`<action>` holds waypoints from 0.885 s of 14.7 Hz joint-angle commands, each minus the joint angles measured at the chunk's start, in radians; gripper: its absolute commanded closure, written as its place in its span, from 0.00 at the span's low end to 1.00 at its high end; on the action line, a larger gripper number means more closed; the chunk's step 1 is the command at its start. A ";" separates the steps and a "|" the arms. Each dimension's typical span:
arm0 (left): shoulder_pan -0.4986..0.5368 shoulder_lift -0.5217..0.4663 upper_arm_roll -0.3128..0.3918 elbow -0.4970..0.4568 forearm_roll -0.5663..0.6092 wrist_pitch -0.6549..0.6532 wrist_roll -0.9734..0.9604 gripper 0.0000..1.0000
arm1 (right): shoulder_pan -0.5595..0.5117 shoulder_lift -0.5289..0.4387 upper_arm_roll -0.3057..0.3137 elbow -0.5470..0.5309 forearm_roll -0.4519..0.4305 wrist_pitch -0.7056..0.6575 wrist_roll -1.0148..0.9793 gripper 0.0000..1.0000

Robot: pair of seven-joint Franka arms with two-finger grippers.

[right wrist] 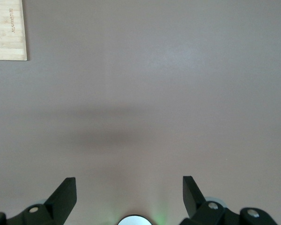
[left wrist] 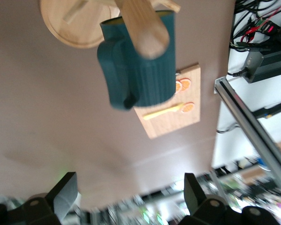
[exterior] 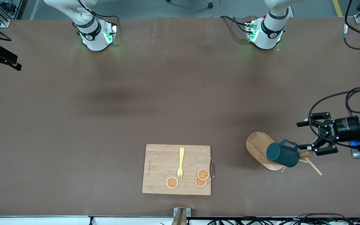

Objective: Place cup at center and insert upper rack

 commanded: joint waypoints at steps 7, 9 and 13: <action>-0.063 -0.241 -0.044 -0.049 0.551 -0.137 0.523 0.00 | -0.008 -0.024 0.008 -0.018 -0.006 -0.001 -0.006 0.00; -0.199 -0.296 0.080 -0.088 0.667 -0.137 0.713 0.00 | -0.008 -0.024 0.008 -0.018 -0.006 0.001 -0.006 0.00; -0.314 -0.402 0.226 -0.198 0.666 -0.117 0.872 0.00 | -0.008 -0.024 0.007 -0.018 -0.006 -0.001 -0.006 0.00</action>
